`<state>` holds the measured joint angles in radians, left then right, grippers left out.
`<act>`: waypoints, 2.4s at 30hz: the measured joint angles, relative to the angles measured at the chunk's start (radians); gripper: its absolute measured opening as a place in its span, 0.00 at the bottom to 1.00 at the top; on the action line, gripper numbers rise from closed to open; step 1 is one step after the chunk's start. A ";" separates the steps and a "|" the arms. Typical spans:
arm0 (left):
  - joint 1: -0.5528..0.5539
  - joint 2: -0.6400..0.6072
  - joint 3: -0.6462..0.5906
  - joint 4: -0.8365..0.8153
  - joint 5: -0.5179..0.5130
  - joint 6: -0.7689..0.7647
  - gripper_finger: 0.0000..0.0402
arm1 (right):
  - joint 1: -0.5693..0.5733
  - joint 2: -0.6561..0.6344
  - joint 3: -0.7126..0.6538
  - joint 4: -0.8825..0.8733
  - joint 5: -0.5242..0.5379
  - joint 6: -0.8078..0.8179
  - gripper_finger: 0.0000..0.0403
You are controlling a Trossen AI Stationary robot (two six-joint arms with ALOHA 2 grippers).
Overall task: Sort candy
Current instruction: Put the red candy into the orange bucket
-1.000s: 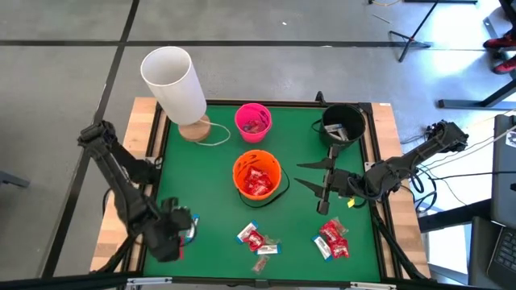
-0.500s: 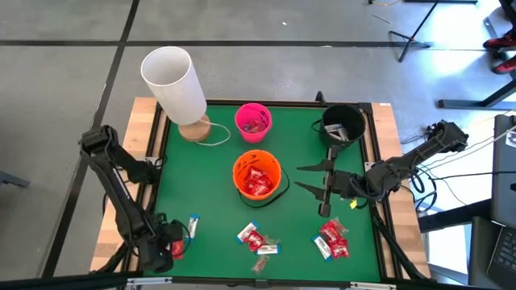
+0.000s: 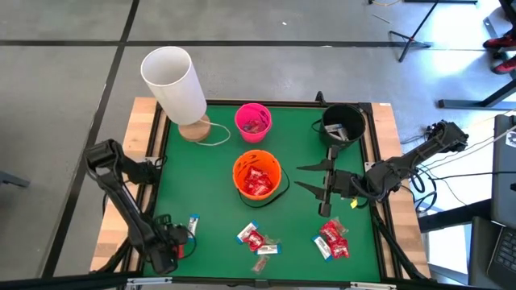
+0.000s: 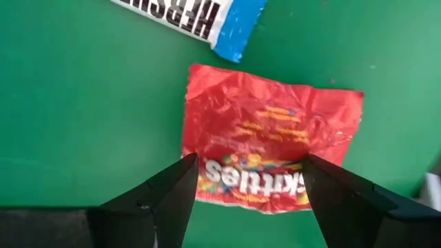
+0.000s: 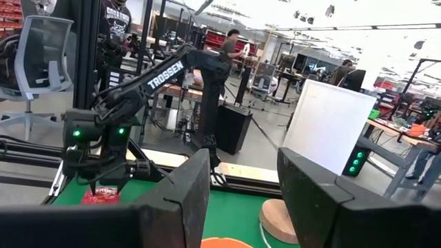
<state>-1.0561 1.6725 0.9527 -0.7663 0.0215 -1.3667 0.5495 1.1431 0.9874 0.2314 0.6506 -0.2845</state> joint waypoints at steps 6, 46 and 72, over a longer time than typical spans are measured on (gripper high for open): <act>0.000 0.047 0.004 0.034 0.031 0.040 0.62 | 0.000 0.000 0.000 0.000 0.000 0.023 0.41; 0.112 -0.173 0.257 -0.389 -0.551 0.301 0.06 | 0.000 0.000 0.000 0.049 0.021 0.023 0.41; 1.014 -0.282 0.154 0.452 -0.085 1.431 0.06 | -0.016 -0.001 0.000 0.071 0.020 -0.016 0.41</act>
<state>-0.0419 1.3907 1.1069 -0.3147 -0.0638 0.0643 0.5338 1.1423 0.9874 0.3024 0.6704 -0.3004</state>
